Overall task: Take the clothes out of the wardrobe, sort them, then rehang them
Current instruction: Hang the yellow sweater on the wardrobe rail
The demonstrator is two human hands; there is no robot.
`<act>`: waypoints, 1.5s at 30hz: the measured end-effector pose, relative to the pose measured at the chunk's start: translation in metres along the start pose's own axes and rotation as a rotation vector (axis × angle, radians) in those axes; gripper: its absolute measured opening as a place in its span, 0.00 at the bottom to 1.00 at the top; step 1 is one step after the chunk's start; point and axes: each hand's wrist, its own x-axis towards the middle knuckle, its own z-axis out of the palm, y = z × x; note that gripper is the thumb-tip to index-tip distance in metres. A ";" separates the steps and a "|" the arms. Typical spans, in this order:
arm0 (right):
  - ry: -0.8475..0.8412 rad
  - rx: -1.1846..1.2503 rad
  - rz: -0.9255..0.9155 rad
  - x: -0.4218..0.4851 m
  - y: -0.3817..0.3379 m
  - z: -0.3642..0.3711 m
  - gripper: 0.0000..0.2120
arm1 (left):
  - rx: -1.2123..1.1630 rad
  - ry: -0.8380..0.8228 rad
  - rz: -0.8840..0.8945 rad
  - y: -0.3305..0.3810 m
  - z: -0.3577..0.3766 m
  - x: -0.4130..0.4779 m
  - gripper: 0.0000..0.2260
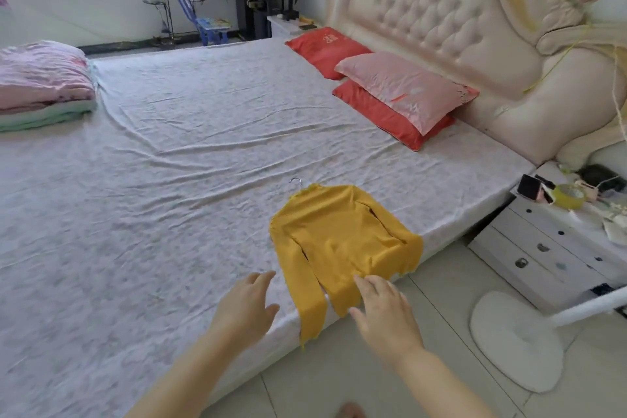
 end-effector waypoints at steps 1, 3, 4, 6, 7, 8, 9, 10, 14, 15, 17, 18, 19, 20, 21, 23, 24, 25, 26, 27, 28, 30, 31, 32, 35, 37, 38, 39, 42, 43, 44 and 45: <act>-0.014 0.000 -0.016 0.017 0.011 -0.004 0.27 | -0.013 0.000 -0.022 0.009 -0.003 0.015 0.25; -0.047 0.009 -0.038 0.048 0.029 -0.015 0.27 | -0.042 0.004 -0.065 0.027 -0.009 0.040 0.25; -0.061 -0.004 -0.052 0.064 0.037 -0.021 0.27 | -0.045 0.010 -0.080 0.035 -0.011 0.053 0.25; -0.095 -0.042 -0.077 0.095 0.051 -0.030 0.26 | -0.066 0.015 -0.108 0.048 -0.013 0.078 0.25; -0.113 -0.055 -0.087 0.109 0.057 -0.033 0.26 | -0.082 0.009 -0.126 0.053 -0.012 0.089 0.25; -0.125 -0.063 -0.100 0.123 0.062 -0.035 0.26 | -0.092 0.000 -0.145 0.057 -0.010 0.099 0.26; -0.136 -0.066 -0.109 0.137 0.066 -0.036 0.26 | -0.094 -0.012 -0.162 0.059 -0.009 0.110 0.26; -0.146 -0.066 -0.116 0.150 0.069 -0.036 0.26 | -0.092 -0.021 -0.174 0.060 -0.009 0.121 0.26; -0.201 -0.079 -0.133 0.206 0.083 -0.037 0.26 | -0.112 -0.035 -0.197 0.061 -0.008 0.170 0.26; -0.215 -0.082 -0.132 0.220 0.086 -0.037 0.26 | -0.119 -0.038 -0.198 0.060 -0.009 0.184 0.26; -0.245 -0.084 -0.122 0.249 0.091 -0.036 0.26 | -0.126 -0.048 -0.201 0.058 -0.011 0.212 0.26; -0.255 -0.086 -0.119 0.265 0.093 -0.035 0.26 | -0.130 -0.051 -0.206 0.055 -0.012 0.228 0.26; -0.265 -0.088 -0.121 0.281 0.094 -0.034 0.26 | -0.140 -0.054 -0.214 0.052 -0.014 0.243 0.26; -0.275 -0.087 -0.126 0.296 0.094 -0.033 0.26 | -0.152 -0.056 -0.226 0.050 -0.015 0.256 0.26; -0.285 -0.084 -0.132 0.312 0.094 -0.031 0.26 | -0.162 -0.056 -0.235 0.047 -0.016 0.270 0.26; -0.314 -0.082 -0.149 0.343 0.093 -0.023 0.26 | -0.167 -0.055 -0.250 0.040 -0.016 0.294 0.25; -0.330 -0.087 -0.156 0.357 0.092 -0.019 0.26 | -0.173 -0.055 -0.262 0.036 -0.015 0.305 0.25; -0.346 -0.088 -0.165 0.375 0.092 -0.012 0.26 | -0.181 -0.054 -0.279 0.031 -0.012 0.319 0.25; -0.358 -0.087 -0.167 0.384 0.091 -0.008 0.26 | -0.180 -0.058 -0.288 0.029 -0.012 0.325 0.25; -0.373 -0.084 -0.173 0.396 0.091 -0.003 0.26 | -0.183 -0.059 -0.297 0.025 -0.010 0.333 0.25; -0.396 -0.084 -0.182 0.411 0.091 0.004 0.26 | -0.190 -0.067 -0.310 0.020 -0.006 0.344 0.24; -0.436 -0.099 -0.204 0.442 0.092 0.021 0.25 | -0.212 -0.075 -0.336 0.010 0.005 0.364 0.24; -0.451 -0.112 -0.216 0.459 0.093 0.031 0.25 | -0.222 -0.079 -0.350 0.005 0.011 0.374 0.24; -0.465 -0.123 -0.226 0.476 0.095 0.041 0.25 | -0.233 -0.082 -0.365 0.000 0.018 0.384 0.25; -0.491 -0.168 -0.260 0.530 0.100 0.077 0.24 | -0.254 -0.079 -0.412 -0.015 0.044 0.417 0.25; -0.489 -0.198 -0.280 0.566 0.104 0.105 0.22 | -0.274 -0.066 -0.440 -0.026 0.064 0.440 0.24; -0.478 -0.211 -0.278 0.583 0.106 0.118 0.22 | -0.282 -0.058 -0.449 -0.031 0.074 0.451 0.24; -0.464 -0.227 -0.274 0.598 0.108 0.132 0.22 | -0.287 -0.051 -0.457 -0.036 0.084 0.461 0.24; -0.418 -0.265 -0.244 0.635 0.118 0.173 0.23 | -0.289 -0.043 -0.470 -0.045 0.115 0.482 0.24; -0.404 -0.267 -0.233 0.642 0.121 0.185 0.24 | -0.289 -0.045 -0.478 -0.047 0.124 0.486 0.24; -0.390 -0.267 -0.221 0.647 0.124 0.197 0.24 | -0.287 -0.045 -0.484 -0.048 0.133 0.487 0.24; -0.373 -0.269 -0.217 0.650 0.126 0.206 0.23 | -0.289 -0.045 -0.489 -0.050 0.141 0.487 0.24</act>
